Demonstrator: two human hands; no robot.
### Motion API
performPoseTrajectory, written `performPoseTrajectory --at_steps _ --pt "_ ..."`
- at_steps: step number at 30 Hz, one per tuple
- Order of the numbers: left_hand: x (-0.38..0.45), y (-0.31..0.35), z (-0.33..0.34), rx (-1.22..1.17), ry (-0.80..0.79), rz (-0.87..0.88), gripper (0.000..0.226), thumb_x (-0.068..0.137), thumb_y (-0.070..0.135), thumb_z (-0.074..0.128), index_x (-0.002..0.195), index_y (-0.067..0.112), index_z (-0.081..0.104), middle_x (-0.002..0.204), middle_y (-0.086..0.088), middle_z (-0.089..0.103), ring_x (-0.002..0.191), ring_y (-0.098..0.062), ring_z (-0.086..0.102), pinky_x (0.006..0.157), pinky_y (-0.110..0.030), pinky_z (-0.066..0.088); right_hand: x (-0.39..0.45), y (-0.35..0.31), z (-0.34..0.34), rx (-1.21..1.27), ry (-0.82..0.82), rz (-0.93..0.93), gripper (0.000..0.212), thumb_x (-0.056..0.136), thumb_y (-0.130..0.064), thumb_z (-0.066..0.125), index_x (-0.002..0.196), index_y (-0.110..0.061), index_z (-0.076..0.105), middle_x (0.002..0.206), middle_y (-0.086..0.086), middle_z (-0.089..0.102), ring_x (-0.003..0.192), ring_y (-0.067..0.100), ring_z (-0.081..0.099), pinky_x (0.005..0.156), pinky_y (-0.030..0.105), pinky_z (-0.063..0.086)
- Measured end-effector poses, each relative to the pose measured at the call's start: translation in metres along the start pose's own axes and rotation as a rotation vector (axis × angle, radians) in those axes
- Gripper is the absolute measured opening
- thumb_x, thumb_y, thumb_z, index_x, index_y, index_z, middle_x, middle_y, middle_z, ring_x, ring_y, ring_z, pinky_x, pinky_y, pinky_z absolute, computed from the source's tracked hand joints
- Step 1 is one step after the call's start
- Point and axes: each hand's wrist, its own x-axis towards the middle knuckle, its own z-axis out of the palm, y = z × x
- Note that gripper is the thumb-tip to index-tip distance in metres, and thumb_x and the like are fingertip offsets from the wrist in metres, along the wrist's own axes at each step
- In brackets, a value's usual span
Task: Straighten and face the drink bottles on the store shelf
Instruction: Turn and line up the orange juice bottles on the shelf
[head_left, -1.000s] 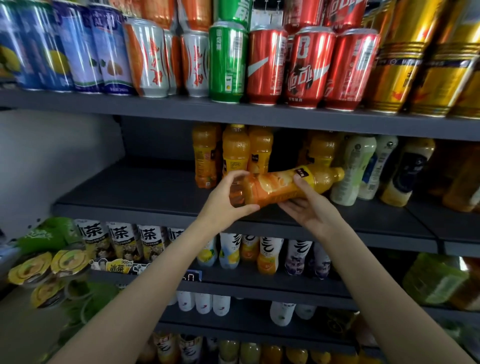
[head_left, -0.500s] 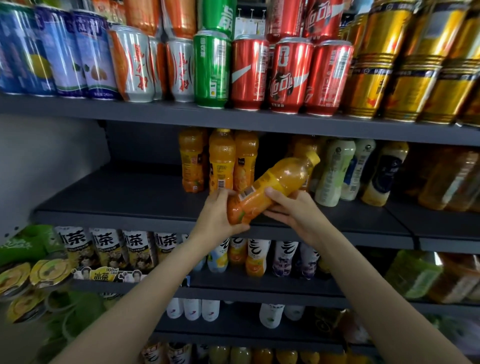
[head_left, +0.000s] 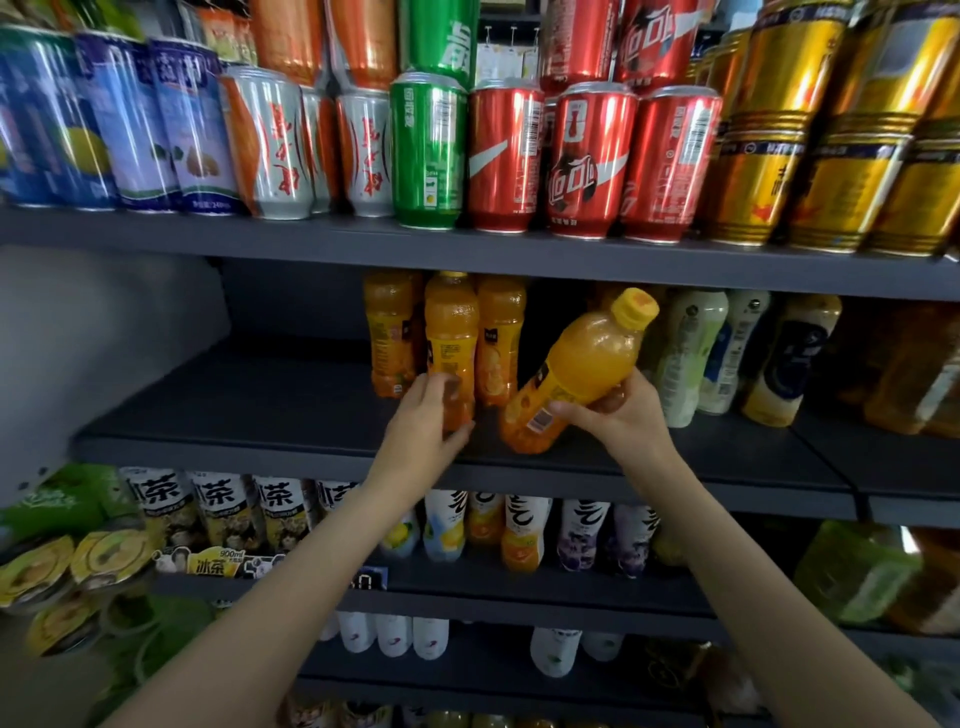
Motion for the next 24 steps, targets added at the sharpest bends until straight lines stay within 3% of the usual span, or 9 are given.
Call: performPoseTrajectory --at_steps 4,8,12,16,20,24 --pt "0.015 -0.009 -0.001 -0.087 0.096 -0.205 0.047 0.084 0.017 0.068 0.123 0.007 0.044 0.121 -0.01 0.049 0.112 -0.022 0.05 0.085 -0.023 0.037 0.017 0.001 -0.006 -0.32 -0.035 -0.157 0.066 0.069 -0.013 0.083 0.123 -0.015 0.045 0.118 0.003 0.054 0.112 0.019 0.053 0.093 0.033 0.046" --pt "0.031 -0.013 0.002 -0.125 0.09 -0.308 0.057 0.084 0.021 0.068 0.131 0.008 0.038 0.131 -0.011 0.044 0.12 -0.024 0.045 0.092 -0.029 0.037 0.037 0.011 -0.001 -0.507 -0.002 -0.195 0.07 0.071 -0.016 0.082 0.13 -0.006 0.046 0.124 0.009 0.055 0.115 0.023 0.051 0.09 0.027 0.04" --pt "0.045 -0.018 0.012 -0.15 0.056 -0.388 0.063 0.084 0.023 0.068 0.135 0.007 0.035 0.136 -0.011 0.043 0.125 -0.025 0.043 0.098 -0.035 0.037 0.057 0.033 0.009 -0.475 0.103 -0.182 0.058 0.073 -0.018 0.081 0.119 -0.003 0.05 0.113 0.015 0.061 0.104 0.03 0.059 0.091 0.047 0.048" --pt "0.054 -0.026 0.023 -0.237 0.032 -0.437 0.059 0.083 0.022 0.069 0.131 0.006 0.038 0.127 -0.01 0.053 0.12 -0.025 0.049 0.093 -0.034 0.039 0.066 0.044 0.011 -0.418 0.136 -0.132 0.063 0.076 -0.012 0.077 0.129 -0.005 0.044 0.118 0.013 0.061 0.11 0.029 0.058 0.094 0.04 0.048" --pt "0.057 -0.035 0.032 -0.199 0.012 -0.438 0.048 0.083 0.024 0.069 0.123 0.008 0.047 0.12 -0.01 0.058 0.117 -0.029 0.051 0.096 -0.039 0.042 0.065 0.059 0.008 -0.362 0.038 -0.091 0.079 0.073 -0.004 0.078 0.138 -0.012 0.034 0.128 0.01 0.057 0.119 0.024 0.054 0.101 0.039 0.045" --pt "0.055 -0.04 0.033 -0.192 0.016 -0.411 0.054 0.081 0.027 0.072 0.126 0.007 0.049 0.122 -0.01 0.059 0.115 -0.026 0.054 0.095 -0.035 0.043 0.053 0.08 0.011 -0.498 0.055 -0.035 0.061 0.072 -0.009 0.08 0.125 -0.007 0.049 0.117 0.011 0.064 0.11 0.025 0.061 0.09 0.028 0.046"
